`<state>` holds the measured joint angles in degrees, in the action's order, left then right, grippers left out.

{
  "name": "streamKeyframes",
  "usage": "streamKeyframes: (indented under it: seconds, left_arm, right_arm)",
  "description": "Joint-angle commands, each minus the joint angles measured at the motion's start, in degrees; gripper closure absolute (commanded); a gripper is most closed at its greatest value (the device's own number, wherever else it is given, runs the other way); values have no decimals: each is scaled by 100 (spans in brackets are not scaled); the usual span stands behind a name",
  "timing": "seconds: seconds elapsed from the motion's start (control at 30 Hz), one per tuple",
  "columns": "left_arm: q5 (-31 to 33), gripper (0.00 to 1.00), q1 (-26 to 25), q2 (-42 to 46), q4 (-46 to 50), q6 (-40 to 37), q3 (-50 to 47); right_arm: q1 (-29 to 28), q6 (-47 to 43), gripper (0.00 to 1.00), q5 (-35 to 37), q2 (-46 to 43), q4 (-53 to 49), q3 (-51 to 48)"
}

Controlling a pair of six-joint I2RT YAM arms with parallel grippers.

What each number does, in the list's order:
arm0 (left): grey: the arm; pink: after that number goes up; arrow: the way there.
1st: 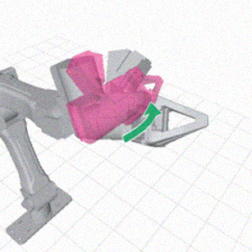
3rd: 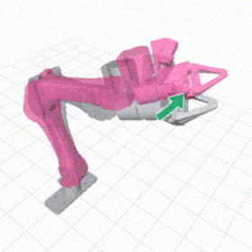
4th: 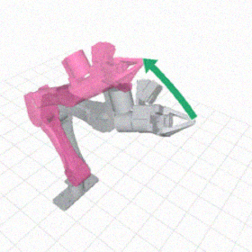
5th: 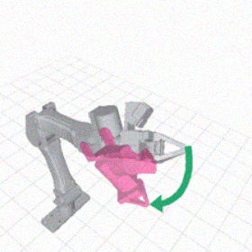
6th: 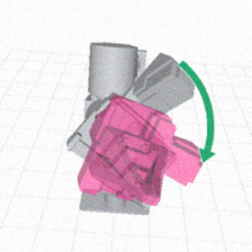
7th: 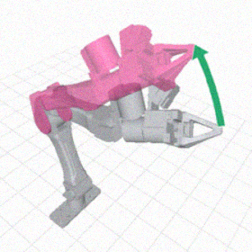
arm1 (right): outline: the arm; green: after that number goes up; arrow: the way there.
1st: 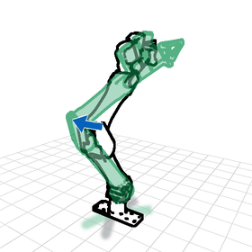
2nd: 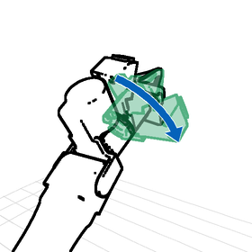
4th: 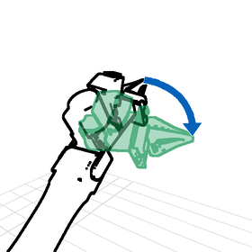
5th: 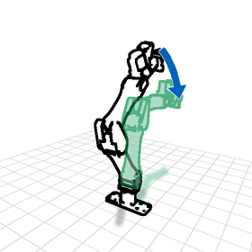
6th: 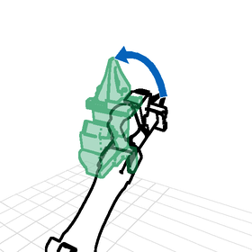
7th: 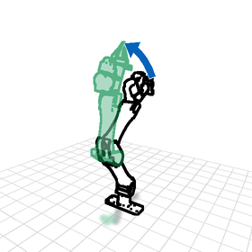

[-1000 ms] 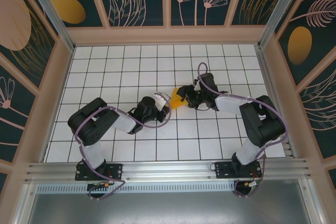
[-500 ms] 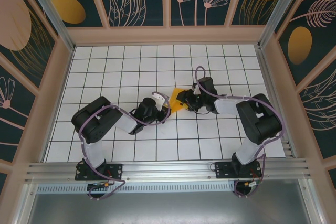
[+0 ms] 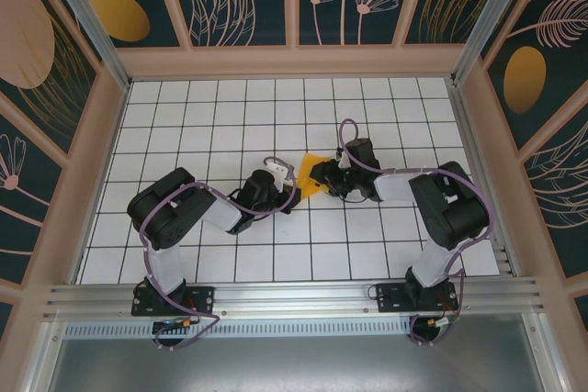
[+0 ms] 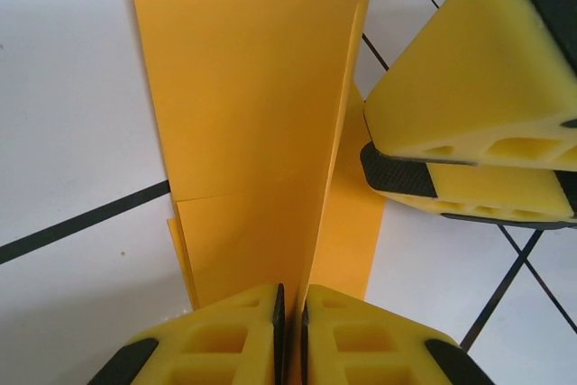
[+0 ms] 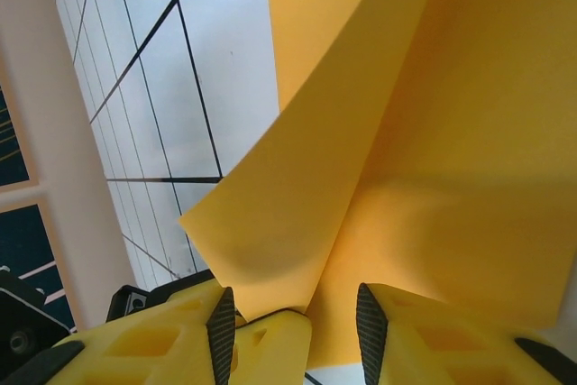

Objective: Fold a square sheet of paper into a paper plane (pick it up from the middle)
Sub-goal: Fourth fold the wing at the center of the table.

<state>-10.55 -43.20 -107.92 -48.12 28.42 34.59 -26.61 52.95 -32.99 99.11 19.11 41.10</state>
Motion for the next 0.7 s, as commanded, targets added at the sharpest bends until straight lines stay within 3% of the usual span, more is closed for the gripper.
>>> streamKeyframes:
  seconds: [0.0,0.67]
  left_arm:
    - [-198,84,-5,-45,110,396,136]
    - [-407,74,56,-88,400,678,320]
  right_arm:
    - [-28,-249,58,44,276,-134,142]
    - [-195,-664,54,458,786,-952,578]
